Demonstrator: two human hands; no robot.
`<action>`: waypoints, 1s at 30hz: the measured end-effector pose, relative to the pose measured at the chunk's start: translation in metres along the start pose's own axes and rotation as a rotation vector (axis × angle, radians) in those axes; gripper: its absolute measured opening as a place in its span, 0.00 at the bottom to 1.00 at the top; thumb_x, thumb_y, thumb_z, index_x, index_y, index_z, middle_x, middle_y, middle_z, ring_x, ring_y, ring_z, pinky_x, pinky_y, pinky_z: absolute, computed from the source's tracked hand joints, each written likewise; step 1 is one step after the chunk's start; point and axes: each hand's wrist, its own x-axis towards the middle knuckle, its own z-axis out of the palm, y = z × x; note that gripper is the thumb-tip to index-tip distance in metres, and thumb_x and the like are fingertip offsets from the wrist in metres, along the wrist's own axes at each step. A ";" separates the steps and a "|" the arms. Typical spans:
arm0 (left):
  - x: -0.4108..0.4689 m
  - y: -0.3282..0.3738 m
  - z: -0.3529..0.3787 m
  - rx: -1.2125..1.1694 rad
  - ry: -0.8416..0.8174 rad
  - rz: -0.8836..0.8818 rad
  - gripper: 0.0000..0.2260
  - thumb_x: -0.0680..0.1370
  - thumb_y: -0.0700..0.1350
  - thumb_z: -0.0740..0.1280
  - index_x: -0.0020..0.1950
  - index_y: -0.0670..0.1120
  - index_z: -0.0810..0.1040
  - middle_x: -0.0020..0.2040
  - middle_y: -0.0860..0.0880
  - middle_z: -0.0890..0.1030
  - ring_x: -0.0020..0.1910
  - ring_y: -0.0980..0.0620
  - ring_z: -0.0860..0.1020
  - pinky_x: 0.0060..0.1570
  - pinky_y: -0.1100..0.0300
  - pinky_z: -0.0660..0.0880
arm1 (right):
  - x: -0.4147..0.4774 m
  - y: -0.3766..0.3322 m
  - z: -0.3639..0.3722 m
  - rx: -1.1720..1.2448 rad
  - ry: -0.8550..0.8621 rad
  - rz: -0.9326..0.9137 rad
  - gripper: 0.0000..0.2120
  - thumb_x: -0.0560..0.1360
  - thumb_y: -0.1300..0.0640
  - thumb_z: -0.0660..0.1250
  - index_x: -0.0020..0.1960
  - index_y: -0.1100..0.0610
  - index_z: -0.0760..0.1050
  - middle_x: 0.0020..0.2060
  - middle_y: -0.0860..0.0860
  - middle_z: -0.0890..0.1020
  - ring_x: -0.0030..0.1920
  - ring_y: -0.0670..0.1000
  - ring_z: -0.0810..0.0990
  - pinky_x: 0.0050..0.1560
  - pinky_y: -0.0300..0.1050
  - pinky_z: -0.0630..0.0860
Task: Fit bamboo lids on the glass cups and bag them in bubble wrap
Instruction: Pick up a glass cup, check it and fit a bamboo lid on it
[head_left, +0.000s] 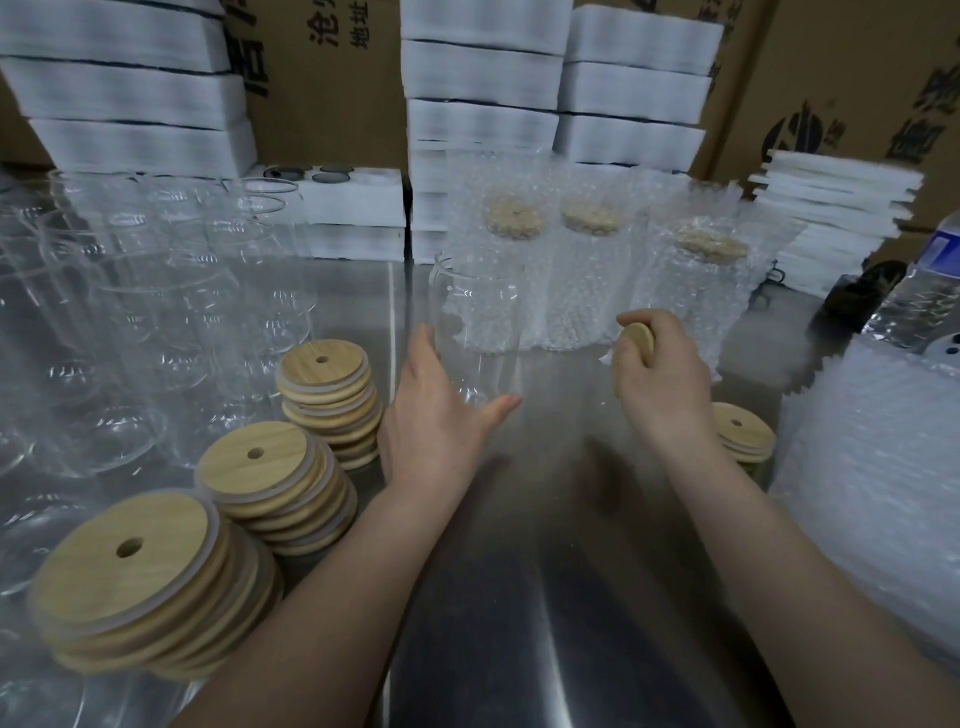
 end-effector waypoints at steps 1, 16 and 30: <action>0.000 0.000 0.000 -0.002 0.004 0.001 0.47 0.66 0.60 0.77 0.76 0.47 0.56 0.71 0.47 0.71 0.67 0.44 0.73 0.60 0.48 0.74 | -0.001 -0.002 0.001 0.044 0.000 0.018 0.10 0.79 0.61 0.61 0.59 0.54 0.76 0.45 0.50 0.78 0.46 0.54 0.76 0.48 0.44 0.68; -0.009 0.011 -0.005 0.109 0.193 0.078 0.56 0.66 0.57 0.78 0.79 0.50 0.41 0.71 0.43 0.67 0.58 0.39 0.77 0.40 0.51 0.72 | -0.011 -0.019 0.006 0.582 -0.193 0.215 0.10 0.70 0.67 0.75 0.46 0.56 0.79 0.45 0.64 0.83 0.35 0.55 0.85 0.30 0.45 0.81; -0.023 0.027 -0.009 0.117 0.434 0.608 0.26 0.71 0.41 0.68 0.68 0.36 0.70 0.60 0.36 0.75 0.57 0.43 0.70 0.50 0.48 0.73 | -0.017 -0.023 0.013 0.864 -0.316 0.285 0.15 0.85 0.57 0.53 0.51 0.60 0.76 0.40 0.61 0.84 0.36 0.55 0.85 0.30 0.45 0.80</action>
